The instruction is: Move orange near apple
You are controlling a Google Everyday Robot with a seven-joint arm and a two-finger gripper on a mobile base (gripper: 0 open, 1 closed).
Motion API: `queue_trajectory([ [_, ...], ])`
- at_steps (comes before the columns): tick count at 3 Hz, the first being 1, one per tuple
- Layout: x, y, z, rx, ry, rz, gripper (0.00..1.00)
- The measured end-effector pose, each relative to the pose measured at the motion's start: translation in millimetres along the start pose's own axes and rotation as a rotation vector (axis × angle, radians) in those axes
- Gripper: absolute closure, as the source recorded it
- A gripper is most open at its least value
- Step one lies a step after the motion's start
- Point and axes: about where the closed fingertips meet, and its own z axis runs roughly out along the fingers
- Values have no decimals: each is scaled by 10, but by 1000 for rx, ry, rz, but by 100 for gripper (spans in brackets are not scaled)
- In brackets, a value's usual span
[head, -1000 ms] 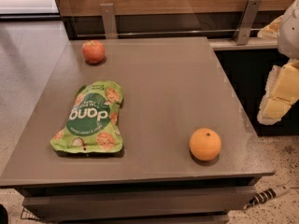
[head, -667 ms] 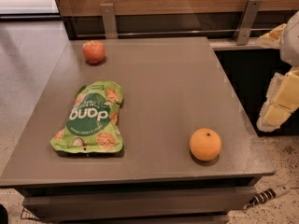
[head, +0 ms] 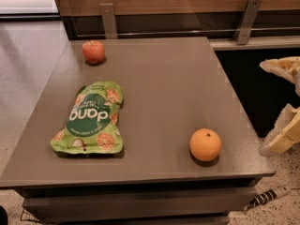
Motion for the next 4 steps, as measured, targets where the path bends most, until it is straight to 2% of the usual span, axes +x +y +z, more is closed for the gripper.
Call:
queue_trajectory([
  [1,66,127,350,-4,-263,3,0],
  [2,-20,157,544,-32,-414,15,0],
  [3,-67,189,747,-86,-510,31,0],
  [4,-47,306,931,-147,-541,55,0],
])
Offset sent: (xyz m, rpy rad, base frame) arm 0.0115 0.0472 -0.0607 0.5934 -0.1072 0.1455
